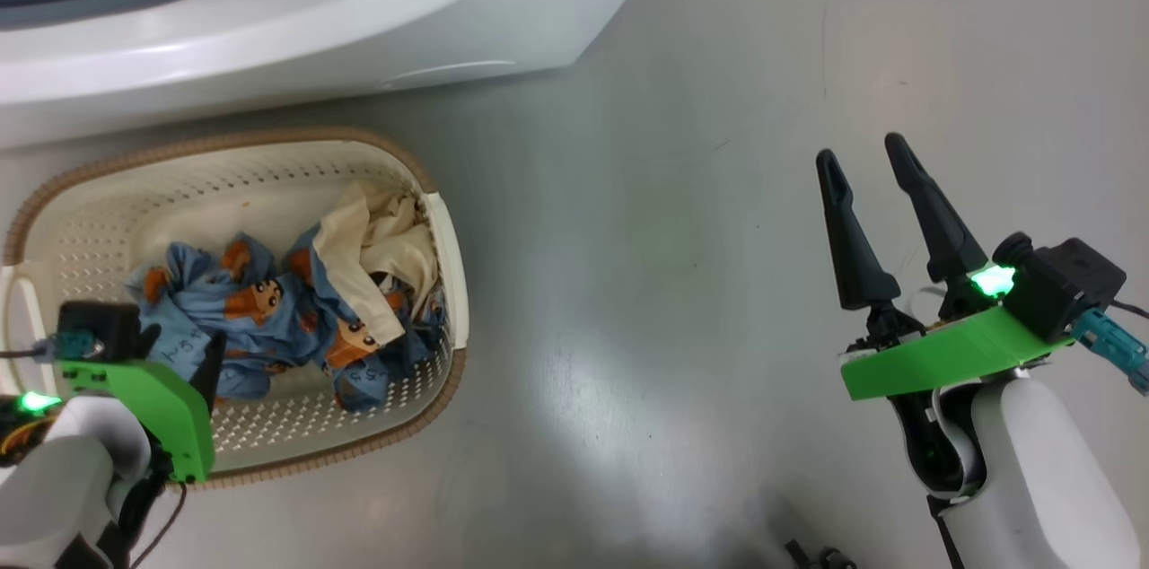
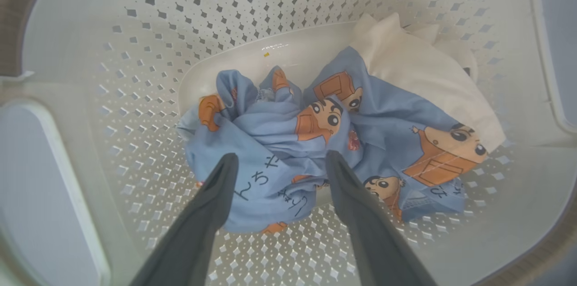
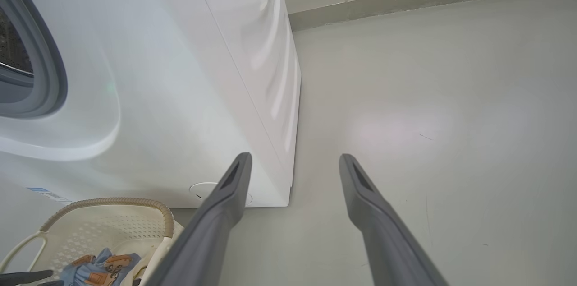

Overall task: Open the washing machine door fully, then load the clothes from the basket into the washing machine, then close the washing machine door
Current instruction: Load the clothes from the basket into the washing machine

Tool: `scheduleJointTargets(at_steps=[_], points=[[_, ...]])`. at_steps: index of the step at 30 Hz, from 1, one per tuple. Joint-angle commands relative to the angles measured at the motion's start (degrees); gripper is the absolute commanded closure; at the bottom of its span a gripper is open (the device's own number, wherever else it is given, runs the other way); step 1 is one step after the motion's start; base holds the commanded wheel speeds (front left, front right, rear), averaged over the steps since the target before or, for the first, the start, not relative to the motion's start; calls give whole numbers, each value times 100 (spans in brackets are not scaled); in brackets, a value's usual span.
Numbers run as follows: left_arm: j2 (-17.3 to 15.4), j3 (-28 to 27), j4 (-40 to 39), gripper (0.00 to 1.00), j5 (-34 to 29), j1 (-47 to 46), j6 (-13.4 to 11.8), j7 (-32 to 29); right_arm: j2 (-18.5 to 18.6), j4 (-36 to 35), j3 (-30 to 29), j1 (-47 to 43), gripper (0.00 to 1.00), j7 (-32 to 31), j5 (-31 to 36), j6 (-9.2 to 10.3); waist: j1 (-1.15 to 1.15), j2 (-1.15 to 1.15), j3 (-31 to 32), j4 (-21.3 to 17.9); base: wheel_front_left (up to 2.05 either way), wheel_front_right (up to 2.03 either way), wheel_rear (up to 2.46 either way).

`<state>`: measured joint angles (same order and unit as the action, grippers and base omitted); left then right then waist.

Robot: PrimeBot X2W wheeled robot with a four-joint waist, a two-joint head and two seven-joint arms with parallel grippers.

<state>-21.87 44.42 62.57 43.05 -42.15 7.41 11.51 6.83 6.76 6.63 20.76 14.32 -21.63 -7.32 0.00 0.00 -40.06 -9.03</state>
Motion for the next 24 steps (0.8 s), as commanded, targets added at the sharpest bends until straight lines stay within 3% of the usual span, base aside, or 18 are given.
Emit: scheduleJointTargets(at_steps=[1,24], points=[[-289,-38,18,0,86,-77,8,7,-27,-151,132,-6,0,68,69,-17,0,0,-82,5,0,0,0],[-651,1273,35,0,943,-648,8,-268,-114,-199,200,255,0,68,83,-17,0,0,-588,-159,0,0,0]])
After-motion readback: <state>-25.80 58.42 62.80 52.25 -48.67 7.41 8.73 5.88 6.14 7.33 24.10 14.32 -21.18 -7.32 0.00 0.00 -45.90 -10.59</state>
